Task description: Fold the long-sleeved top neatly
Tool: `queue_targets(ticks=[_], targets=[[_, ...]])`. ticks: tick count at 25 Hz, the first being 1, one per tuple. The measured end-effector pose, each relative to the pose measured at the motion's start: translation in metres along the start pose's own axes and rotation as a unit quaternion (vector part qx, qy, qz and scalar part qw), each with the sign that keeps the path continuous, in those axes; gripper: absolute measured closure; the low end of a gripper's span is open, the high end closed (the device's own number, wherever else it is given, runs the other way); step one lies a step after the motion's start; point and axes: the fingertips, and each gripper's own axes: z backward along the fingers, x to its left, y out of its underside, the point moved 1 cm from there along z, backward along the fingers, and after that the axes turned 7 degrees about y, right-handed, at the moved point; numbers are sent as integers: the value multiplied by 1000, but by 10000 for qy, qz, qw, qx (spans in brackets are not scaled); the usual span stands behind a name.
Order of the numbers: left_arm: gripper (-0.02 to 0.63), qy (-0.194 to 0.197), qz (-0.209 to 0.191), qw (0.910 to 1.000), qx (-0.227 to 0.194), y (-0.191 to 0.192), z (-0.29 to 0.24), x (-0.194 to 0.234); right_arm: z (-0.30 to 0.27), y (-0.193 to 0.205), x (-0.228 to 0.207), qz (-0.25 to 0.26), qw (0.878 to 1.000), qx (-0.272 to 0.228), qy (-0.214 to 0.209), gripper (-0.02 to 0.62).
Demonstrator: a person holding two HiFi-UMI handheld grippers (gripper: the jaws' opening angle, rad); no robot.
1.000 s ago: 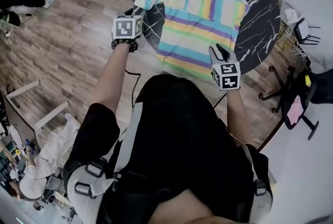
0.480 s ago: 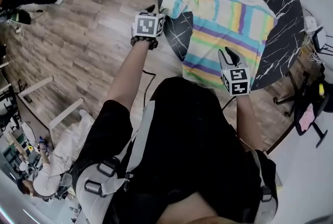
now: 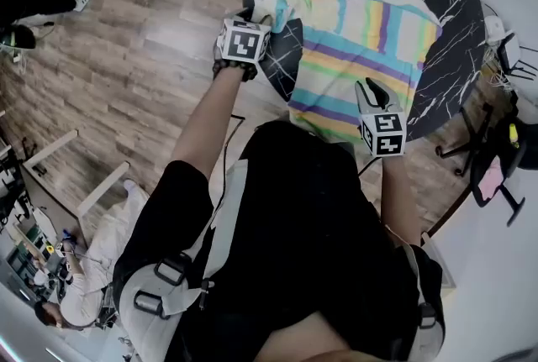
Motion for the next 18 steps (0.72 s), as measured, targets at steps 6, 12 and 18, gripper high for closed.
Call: queue_targets(ticks=[6, 12, 18], targets=[[439, 201, 807, 9960, -327, 2, -2, -4, -2, 7, 0, -10, 9999, -52, -138, 492], [535, -49, 670, 9973, -312, -2, 9, -24, 10, 10, -14, 55, 9994, -222, -241, 501], [540, -572, -97, 9956, -738, -48, 38, -68, 34, 31, -47, 133, 9989, -282, -337, 509]])
